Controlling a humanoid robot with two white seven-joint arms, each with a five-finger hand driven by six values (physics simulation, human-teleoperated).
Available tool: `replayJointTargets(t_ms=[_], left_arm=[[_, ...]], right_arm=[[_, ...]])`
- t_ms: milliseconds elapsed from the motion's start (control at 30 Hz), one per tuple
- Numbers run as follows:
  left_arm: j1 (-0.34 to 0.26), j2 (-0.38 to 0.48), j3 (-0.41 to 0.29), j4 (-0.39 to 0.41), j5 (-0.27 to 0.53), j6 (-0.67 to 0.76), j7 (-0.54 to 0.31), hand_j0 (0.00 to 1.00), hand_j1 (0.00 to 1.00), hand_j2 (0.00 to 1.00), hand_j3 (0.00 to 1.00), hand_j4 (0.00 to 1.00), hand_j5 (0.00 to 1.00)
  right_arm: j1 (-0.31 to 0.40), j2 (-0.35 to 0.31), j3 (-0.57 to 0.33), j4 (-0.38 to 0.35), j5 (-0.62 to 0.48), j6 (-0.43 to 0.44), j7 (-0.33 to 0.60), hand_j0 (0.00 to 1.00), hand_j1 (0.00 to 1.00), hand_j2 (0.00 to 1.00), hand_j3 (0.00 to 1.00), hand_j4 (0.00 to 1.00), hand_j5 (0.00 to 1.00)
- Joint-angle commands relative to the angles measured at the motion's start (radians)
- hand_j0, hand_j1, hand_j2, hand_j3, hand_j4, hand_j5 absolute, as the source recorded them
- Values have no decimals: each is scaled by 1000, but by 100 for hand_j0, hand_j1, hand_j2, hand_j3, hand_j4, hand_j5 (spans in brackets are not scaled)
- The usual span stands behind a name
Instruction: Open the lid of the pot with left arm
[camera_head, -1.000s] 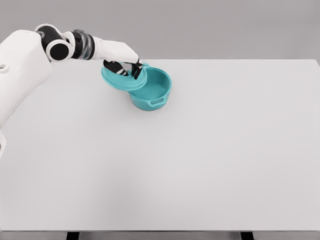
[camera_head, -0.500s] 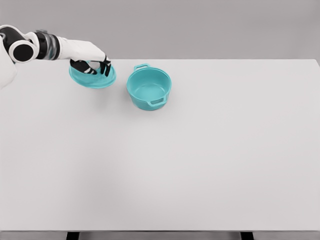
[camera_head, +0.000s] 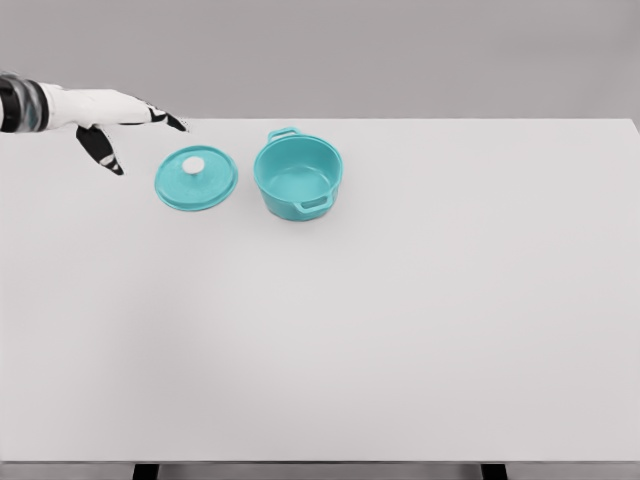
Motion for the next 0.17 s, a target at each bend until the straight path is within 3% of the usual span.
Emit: replayJointTargets(t_ms=[0,133], left_arm=[[0,82,10,-2,41,3,0,100,100,100,100,100,100],[14,81,12,3,41,3,0,100,100,100,100,100,100]], right_arm=[[0,0,0,0,0,0,0,100,100,100,100,100,100],[0,0,0,0,0,0,0,100,100,100,100,100,100]])
